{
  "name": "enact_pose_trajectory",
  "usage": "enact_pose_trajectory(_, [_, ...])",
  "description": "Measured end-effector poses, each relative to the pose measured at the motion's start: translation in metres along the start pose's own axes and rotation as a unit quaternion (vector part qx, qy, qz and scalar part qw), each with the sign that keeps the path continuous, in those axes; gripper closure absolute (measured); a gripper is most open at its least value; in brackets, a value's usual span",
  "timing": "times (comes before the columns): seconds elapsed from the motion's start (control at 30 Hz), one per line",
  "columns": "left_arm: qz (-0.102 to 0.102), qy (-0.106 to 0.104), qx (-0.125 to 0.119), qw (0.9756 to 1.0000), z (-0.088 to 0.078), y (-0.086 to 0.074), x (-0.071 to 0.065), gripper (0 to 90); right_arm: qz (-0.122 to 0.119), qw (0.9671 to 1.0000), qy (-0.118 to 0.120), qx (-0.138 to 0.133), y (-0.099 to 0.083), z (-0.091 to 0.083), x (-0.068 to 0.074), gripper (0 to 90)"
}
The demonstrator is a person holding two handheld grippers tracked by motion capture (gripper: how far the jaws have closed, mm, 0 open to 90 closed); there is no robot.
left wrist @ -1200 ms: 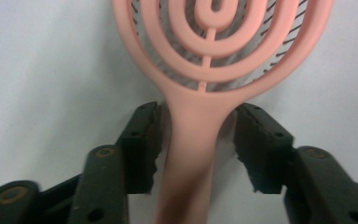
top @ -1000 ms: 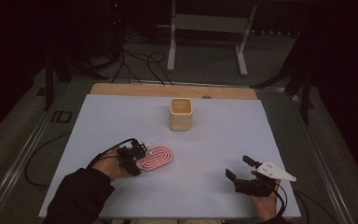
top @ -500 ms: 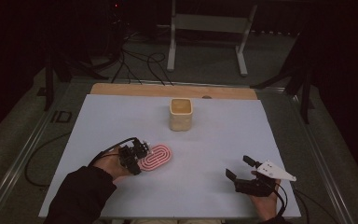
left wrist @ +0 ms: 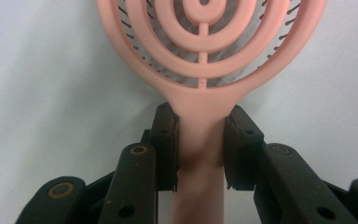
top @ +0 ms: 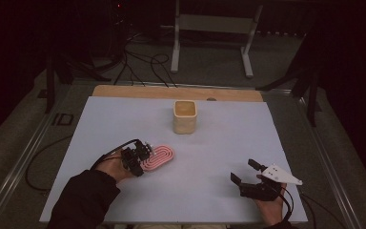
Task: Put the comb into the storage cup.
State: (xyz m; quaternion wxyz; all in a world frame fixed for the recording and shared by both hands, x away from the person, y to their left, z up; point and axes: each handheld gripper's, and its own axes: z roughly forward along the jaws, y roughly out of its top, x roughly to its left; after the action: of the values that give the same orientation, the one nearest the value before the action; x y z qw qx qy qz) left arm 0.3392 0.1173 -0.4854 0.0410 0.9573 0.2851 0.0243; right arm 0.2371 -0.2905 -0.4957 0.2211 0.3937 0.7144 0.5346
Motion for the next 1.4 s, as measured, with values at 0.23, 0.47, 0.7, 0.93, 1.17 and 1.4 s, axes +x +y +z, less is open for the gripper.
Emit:
enact_pose_trajectory(0.23, [-0.007,0.006,-0.011,0.9999,-0.002,-0.002,0.0,70.0,0.001,1.0,-0.001,0.001,0.0,0.0,-0.001,9.1])
enact_pose_trajectory(0.47, [-0.022,0.014,-0.032,0.9992,-0.004,-0.004,0.001,70.2,0.0,1.0,0.0,0.001,0.0,0.0,-0.001,9.0])
enact_pose_trajectory(0.7, [-0.025,0.021,-0.052,0.9981,-0.01,-0.005,0.0,70.3,0.001,1.0,-0.001,0.001,0.0,0.0,-0.001,9.0])
enact_pose_trajectory(0.93, [-0.044,0.04,-0.095,0.9937,-0.017,-0.009,-0.001,70.3,0.001,1.0,0.0,0.004,0.0,0.001,-0.001,9.0])
enact_pose_trajectory(1.17, [-0.058,0.056,-0.133,0.9878,-0.023,-0.012,-0.003,70.3,0.005,1.0,0.001,0.007,-0.001,0.002,-0.001,9.0])
enact_pose_trajectory(1.4, [-0.083,0.079,-0.194,0.9742,-0.028,-0.02,-0.008,70.3,0.008,0.9999,0.003,0.015,-0.002,0.007,0.002,9.0])
